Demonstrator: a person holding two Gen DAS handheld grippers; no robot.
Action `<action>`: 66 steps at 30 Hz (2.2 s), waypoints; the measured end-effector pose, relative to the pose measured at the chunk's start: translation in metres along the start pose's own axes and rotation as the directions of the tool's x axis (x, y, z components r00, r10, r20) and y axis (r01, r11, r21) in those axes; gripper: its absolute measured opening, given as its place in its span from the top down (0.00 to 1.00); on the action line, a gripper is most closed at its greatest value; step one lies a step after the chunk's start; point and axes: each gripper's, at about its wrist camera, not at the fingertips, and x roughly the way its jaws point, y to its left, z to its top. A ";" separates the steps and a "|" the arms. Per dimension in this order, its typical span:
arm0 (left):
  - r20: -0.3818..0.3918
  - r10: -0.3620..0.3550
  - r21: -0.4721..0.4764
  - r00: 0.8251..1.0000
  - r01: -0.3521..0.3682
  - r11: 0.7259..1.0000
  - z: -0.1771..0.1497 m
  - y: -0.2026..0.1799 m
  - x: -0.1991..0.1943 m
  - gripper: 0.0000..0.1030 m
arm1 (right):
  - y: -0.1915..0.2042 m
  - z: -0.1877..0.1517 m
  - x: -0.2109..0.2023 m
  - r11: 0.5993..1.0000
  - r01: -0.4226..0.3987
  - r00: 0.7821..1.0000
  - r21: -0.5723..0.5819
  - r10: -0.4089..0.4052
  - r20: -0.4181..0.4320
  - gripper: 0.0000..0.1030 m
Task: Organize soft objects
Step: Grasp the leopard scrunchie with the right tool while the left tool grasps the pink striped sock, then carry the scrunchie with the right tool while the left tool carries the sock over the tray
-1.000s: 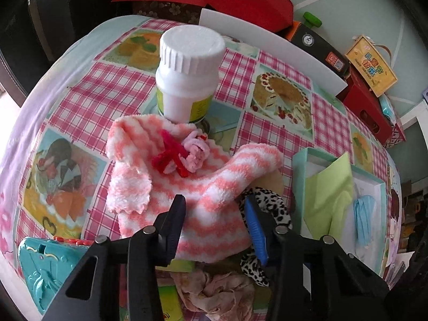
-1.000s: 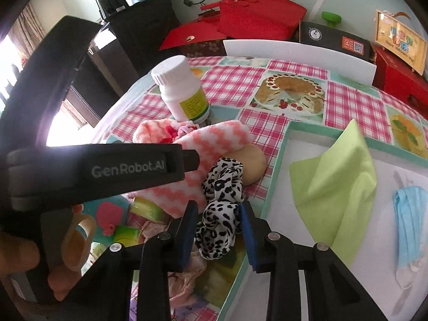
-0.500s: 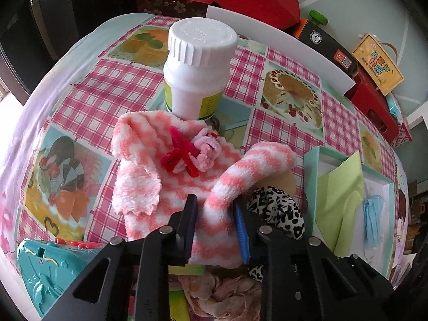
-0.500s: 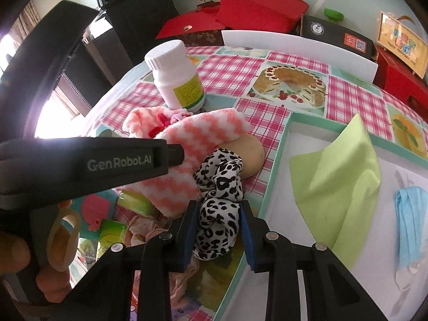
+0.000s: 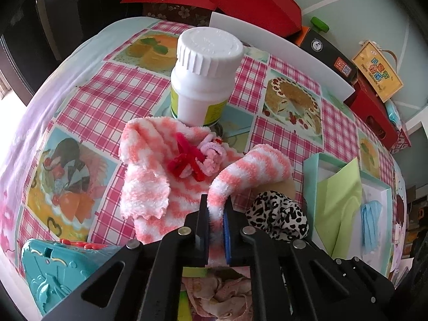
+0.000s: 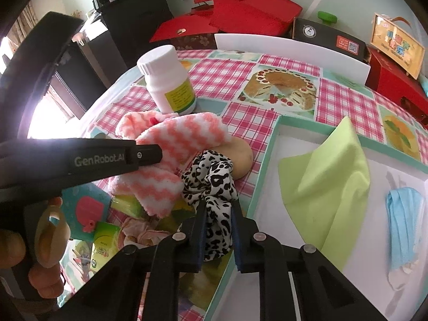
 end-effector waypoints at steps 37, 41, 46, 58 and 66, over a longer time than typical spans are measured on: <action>0.448 -0.191 0.094 0.873 0.166 0.982 -0.008 -0.015 -0.177 0.93 | -0.029 0.012 -0.129 0.997 0.005 0.943 0.077 -0.030 0.330 0.86; 0.436 -0.211 0.132 0.875 0.169 0.977 -0.009 -0.031 -0.178 0.93 | -0.044 0.010 -0.146 0.993 0.033 0.930 0.113 -0.072 0.361 0.86; 0.399 -0.239 0.188 0.885 0.175 0.966 -0.011 -0.058 -0.170 0.93 | -0.075 0.003 -0.160 0.979 0.080 0.918 0.187 -0.145 0.369 0.86; 0.276 -0.336 0.346 0.900 0.233 0.909 -0.031 -0.138 -0.151 0.93 | -0.165 -0.031 -0.202 0.890 0.199 0.870 0.411 -0.353 0.343 0.86; 0.183 -0.349 0.406 0.919 0.253 0.878 -0.043 -0.181 -0.121 0.93 | -0.208 -0.050 -0.198 0.824 0.255 0.871 0.505 -0.423 0.249 0.86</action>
